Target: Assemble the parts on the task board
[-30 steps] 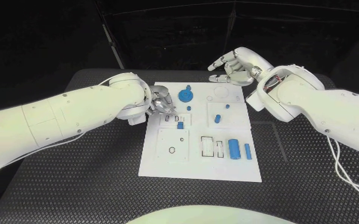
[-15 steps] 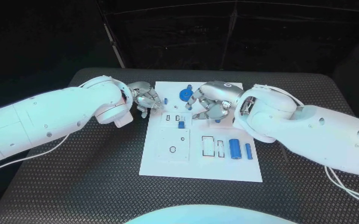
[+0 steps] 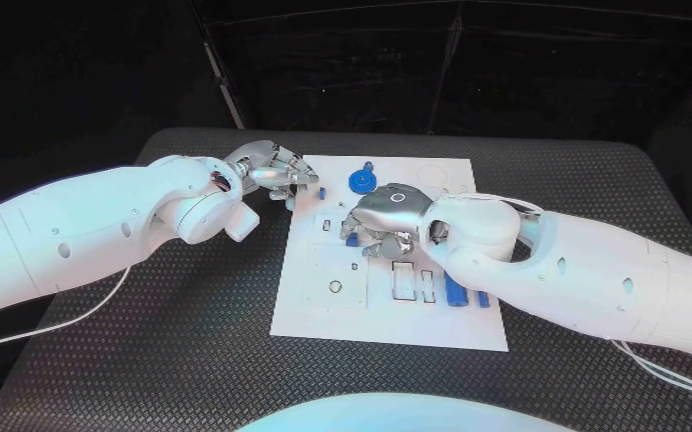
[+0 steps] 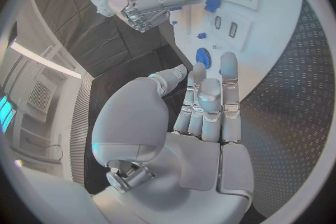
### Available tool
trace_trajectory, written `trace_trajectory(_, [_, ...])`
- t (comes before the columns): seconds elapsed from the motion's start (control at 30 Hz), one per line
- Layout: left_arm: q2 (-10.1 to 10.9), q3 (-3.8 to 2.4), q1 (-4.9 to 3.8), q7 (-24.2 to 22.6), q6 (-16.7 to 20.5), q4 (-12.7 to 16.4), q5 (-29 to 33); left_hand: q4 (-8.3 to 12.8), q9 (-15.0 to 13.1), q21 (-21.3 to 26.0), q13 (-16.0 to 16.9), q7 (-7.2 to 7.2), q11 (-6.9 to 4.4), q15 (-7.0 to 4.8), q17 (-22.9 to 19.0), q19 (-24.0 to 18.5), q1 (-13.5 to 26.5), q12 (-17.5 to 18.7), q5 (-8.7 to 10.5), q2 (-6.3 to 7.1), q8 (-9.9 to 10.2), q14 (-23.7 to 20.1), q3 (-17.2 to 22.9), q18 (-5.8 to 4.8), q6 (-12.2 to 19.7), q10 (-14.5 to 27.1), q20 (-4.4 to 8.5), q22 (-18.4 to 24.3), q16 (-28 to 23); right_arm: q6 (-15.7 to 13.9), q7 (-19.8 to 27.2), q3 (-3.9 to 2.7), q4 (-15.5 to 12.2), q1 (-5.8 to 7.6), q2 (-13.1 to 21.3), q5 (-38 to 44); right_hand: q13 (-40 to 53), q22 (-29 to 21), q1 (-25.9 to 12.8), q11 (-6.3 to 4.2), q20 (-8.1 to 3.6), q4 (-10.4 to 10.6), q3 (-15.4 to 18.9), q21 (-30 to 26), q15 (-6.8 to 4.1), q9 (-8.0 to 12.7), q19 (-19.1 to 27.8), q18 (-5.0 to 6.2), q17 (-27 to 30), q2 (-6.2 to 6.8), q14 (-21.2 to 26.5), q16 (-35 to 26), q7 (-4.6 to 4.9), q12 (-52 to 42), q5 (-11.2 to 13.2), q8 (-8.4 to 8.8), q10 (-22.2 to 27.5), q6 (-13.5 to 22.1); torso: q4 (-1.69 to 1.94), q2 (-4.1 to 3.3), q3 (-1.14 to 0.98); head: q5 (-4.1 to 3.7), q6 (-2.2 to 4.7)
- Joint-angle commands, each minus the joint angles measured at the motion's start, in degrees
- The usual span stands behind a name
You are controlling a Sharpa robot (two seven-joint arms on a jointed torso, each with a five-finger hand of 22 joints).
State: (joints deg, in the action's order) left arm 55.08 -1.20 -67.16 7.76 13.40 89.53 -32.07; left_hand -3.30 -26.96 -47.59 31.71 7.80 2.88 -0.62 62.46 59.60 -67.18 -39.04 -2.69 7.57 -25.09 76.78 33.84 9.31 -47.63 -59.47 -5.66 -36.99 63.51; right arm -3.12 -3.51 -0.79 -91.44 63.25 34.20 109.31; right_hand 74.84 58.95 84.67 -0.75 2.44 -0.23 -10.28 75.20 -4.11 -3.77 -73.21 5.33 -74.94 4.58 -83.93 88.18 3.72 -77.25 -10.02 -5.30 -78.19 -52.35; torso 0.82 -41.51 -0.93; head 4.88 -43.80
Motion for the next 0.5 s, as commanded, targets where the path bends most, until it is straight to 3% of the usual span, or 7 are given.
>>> trace_trajectory(0.03, [0.11,-0.04,0.02,-7.37,3.11,0.35,7.12,0.42,0.07,0.31,-0.07,0.11,0.41,0.05,-0.08,0.37,-0.25,0.33,0.0,0.17,0.28,-0.21,0.02,1.12,-0.2,0.12,0.05,0.07,-0.4,0.83,-0.55,0.1,0.83,0.13,-0.82,5.54,0.11,0.08,0.72,-0.56,-0.44,-0.39,-0.68,-0.16,-0.55,0.0,-0.12,0.73,-11.53,-0.05,-5.27,0.1,-0.05,0.23,0.39,0.39,-0.09,0.57,-0.01,-0.06,-0.01,-0.01,-0.12])
trace_trajectory(0.5, [-0.08,-0.04,0.13,-8.3,2.76,0.34,8.21,0.52,0.36,0.67,-0.36,0.18,0.48,0.11,-0.38,0.49,-0.31,0.48,0.0,0.01,0.45,-0.35,-0.03,1.12,-0.27,0.14,-0.01,0.31,-0.75,1.95,0.23,0.29,3.48,0.15,-3.46,7.81,0.14,0.11,1.17,-1.3,-1.23,-3.96,-6.99,-0.19,-1.26,-0.18,-0.01,0.75,-11.9,-0.27,-5.35,0.21,-1.01,0.34,0.55,0.58,-0.07,0.38,-0.08,0.02,-0.09,0.16,-0.68])
